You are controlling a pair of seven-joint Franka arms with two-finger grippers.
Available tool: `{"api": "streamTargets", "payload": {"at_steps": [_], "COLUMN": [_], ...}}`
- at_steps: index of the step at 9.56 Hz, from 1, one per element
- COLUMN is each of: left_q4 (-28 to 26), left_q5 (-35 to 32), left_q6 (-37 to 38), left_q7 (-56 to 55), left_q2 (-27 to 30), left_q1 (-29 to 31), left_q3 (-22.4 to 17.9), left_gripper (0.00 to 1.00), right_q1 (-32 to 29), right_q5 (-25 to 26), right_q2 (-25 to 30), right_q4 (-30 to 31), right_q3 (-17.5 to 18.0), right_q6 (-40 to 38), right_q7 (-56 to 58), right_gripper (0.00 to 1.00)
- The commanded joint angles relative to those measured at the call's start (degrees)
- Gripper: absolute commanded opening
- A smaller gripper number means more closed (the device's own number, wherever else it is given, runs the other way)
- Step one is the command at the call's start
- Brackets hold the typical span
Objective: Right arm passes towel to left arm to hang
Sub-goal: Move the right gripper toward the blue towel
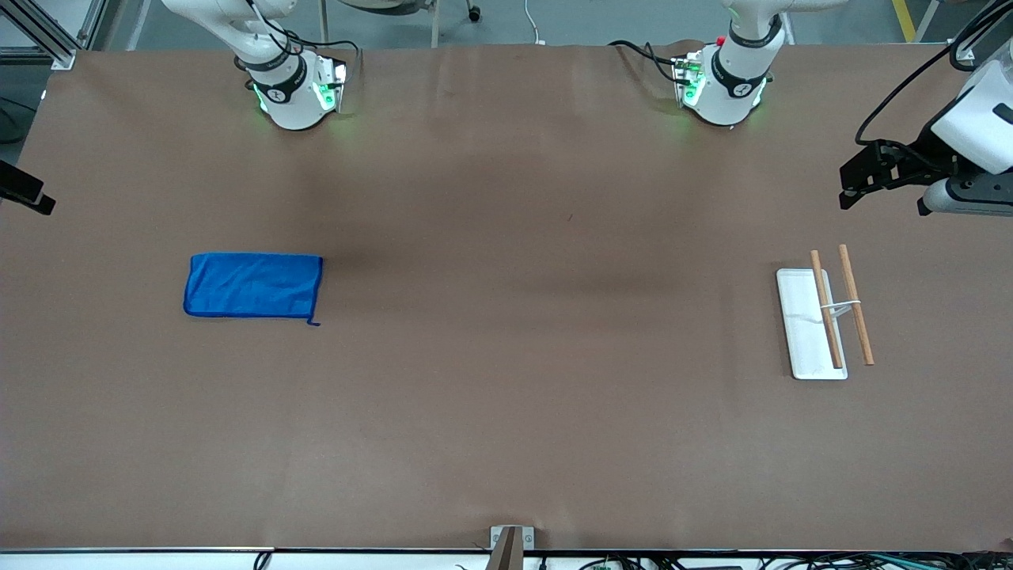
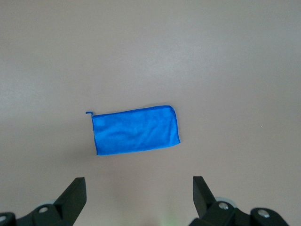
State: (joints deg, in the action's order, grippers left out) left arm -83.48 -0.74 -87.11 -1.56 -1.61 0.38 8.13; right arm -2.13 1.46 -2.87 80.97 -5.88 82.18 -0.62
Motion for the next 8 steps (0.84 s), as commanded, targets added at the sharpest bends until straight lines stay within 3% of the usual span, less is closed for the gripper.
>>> {"api": "streamTargets", "payload": {"at_steps": [1,6,8], "left_q4": [-0.9,1.21,1.21], "left_q5": [-0.84,-0.93,-1.02], "left_q6": [0.63,0.63,0.63], "left_q7": [0.68,0.41,0.51], "left_q2": [-0.59,-1.29,-1.38], "left_q1": [0.15,0.5,0.42], "left_q3": [0.13,-0.22,-0.13], "left_gripper": [1.0,1.0,1.0], "right_q1": [-0.95,-2.88,-2.54], "right_q5": [-0.31,-0.32,-0.32], "right_q2": [1.73,1.55,1.55], "right_q4": [2.09,2.35,8.21], "right_q3": [0.96,1.66,1.75], "right_q6": [0.27,0.26,3.06], "right_q7": [-0.43,-0.34,0.1], "right_gripper": [1.0,1.0,1.0]}}
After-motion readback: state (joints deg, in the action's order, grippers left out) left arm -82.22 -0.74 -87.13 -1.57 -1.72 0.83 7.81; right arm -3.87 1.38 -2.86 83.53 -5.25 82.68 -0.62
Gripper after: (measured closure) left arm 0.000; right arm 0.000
